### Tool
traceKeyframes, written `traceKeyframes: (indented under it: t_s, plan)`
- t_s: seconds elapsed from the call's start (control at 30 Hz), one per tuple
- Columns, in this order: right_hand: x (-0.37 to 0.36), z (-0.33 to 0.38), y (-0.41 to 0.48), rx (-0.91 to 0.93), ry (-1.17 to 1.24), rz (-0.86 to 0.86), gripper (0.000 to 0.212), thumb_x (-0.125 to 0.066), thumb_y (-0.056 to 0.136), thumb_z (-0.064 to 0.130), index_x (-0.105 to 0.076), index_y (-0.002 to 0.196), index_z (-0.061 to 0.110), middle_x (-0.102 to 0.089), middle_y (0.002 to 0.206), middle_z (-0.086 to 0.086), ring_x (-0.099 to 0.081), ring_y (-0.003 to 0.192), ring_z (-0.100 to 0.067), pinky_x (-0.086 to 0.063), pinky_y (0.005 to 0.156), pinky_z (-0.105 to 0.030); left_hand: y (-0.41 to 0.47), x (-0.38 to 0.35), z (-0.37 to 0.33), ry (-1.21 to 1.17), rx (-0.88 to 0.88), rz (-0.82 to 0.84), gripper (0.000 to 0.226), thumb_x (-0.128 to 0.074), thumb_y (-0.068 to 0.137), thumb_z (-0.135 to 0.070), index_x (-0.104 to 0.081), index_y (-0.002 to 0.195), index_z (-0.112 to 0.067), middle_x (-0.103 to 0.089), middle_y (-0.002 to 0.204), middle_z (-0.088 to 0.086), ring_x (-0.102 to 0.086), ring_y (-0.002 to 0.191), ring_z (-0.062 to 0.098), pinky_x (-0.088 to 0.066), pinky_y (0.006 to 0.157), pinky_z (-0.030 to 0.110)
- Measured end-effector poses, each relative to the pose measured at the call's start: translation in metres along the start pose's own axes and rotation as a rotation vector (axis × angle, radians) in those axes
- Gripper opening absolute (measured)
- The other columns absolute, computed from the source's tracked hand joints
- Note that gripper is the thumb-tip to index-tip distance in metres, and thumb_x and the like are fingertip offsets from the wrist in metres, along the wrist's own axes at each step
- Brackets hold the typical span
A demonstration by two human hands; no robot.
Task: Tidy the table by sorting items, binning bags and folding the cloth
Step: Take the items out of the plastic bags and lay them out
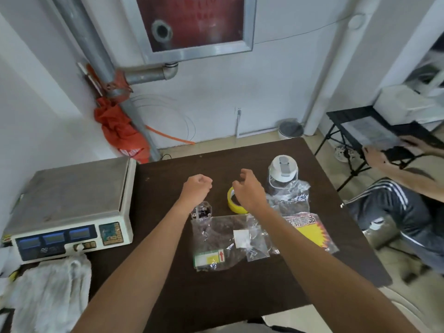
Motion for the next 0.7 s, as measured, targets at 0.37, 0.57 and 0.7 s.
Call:
traceKeyframes:
  t_s: [0.37, 0.57, 0.7]
  plan:
    - [0.129, -0.046, 0.037, 0.057, -0.120, -0.343, 0.053, -0.054, 0.096, 0.023, -0.041, 0.146, 0.010, -0.048, 0.144, -0.010, -0.045, 0.131, -0.029, -0.038, 0.106, -0.039, 0.003, -0.114, -0.096, 0.060, -0.193, 0.149, 0.023, -0.053, 0.096, -0.021, -0.070, 0.110, -0.026, -0.074, 0.114, -0.002, -0.071, 0.101, 0.014, -0.054, 0.084, 0.032]
    - [0.139, -0.088, 0.060, -0.129, -0.175, -0.102, 0.065, -0.051, 0.099, 0.034, -0.027, 0.154, 0.008, -0.038, 0.156, -0.015, -0.036, 0.142, -0.035, -0.030, 0.115, -0.045, -0.008, -0.148, -0.118, 0.113, -0.190, 0.211, 0.039, -0.051, 0.102, -0.024, -0.059, 0.139, -0.019, -0.063, 0.138, 0.000, -0.057, 0.129, 0.019, -0.042, 0.100, 0.029]
    - [0.131, -0.098, 0.064, -0.164, -0.149, -0.020, 0.060, -0.046, 0.101, 0.035, -0.030, 0.153, 0.008, -0.045, 0.152, -0.015, -0.046, 0.135, -0.035, -0.038, 0.108, -0.042, -0.006, -0.159, -0.117, 0.105, -0.173, 0.233, 0.036, -0.053, 0.100, -0.028, -0.061, 0.135, -0.028, -0.068, 0.130, -0.003, -0.062, 0.121, 0.018, -0.048, 0.102, 0.035]
Point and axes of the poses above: each hand's wrist, its own y-axis towards the middle knuckle, its own x-axis out of the back of the hand, z = x × y, the point moved 5 cm from there along y, towards the middle knuckle
